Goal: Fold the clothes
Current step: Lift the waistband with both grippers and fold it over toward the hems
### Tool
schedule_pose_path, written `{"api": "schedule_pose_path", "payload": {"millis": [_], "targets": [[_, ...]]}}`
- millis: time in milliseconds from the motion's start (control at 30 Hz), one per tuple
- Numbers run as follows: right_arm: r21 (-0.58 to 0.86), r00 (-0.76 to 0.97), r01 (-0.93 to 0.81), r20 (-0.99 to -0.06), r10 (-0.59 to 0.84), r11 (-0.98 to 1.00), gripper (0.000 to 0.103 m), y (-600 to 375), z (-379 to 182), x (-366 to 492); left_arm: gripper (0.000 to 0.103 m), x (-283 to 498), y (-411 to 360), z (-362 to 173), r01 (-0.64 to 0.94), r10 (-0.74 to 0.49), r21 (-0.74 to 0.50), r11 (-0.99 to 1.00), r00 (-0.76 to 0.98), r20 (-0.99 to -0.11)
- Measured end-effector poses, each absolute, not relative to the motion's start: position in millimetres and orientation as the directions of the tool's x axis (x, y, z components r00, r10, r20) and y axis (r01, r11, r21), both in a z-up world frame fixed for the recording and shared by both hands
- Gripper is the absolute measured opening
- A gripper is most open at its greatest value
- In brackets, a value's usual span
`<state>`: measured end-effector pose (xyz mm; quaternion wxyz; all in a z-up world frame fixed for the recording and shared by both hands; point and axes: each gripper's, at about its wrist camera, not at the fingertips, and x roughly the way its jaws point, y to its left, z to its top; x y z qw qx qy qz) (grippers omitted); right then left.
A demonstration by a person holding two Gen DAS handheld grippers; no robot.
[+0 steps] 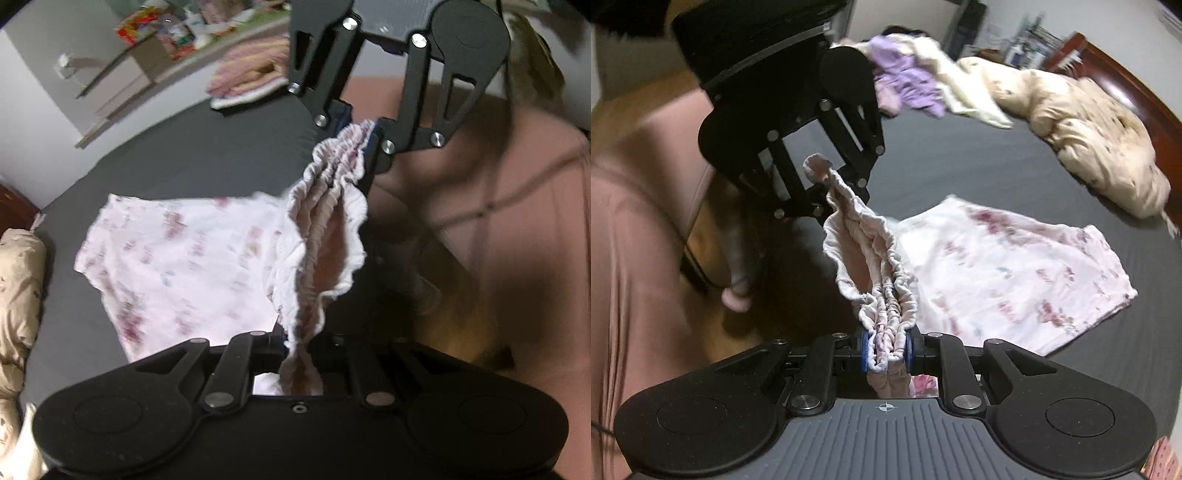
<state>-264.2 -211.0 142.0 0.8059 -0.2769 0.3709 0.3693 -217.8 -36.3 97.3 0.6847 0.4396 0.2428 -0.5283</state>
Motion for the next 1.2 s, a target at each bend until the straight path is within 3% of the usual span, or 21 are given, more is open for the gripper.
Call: {"api": "schedule_pose_path", "payload": {"millis": [133, 467, 833, 1133, 1200], "targets": [[-0.062, 0.4, -0.786, -0.81, 0.429, 0.615, 0.018, -230.3, 159.8, -215.1, 0.014, -174.7, -49.6, 116.3, 0.945, -0.509, 0.322, 0.051, 0.302, -0.806], [0.0, 0.392, -0.698, -0.837, 0.382, 0.716, 0.018, -266.1, 162.5, -115.3, 0.015, -69.3, -103.1, 132.7, 0.953, -0.453, 0.286, 0.097, 0.298, -0.84], [0.066, 0.345, -0.597, -0.879, 0.33, 0.799, 0.018, -295.5, 108.5, -29.5, 0.018, 13.3, -143.0, 84.8, 0.954, -0.365, 0.248, 0.168, 0.294, -0.883], [0.229, 0.325, -0.42, -0.865, 0.382, 0.878, 0.019, -329.4, 64.0, -0.1, 0.036, 61.0, -138.5, 60.6, 0.921, -0.386, 0.143, 0.361, 0.288, -0.877], [0.281, 0.337, -0.375, -0.847, 0.412, 0.883, 0.024, -337.5, 61.0, -0.7, 0.036, 68.2, -128.1, 61.4, 0.904, -0.404, 0.102, 0.415, 0.283, -0.87]]}}
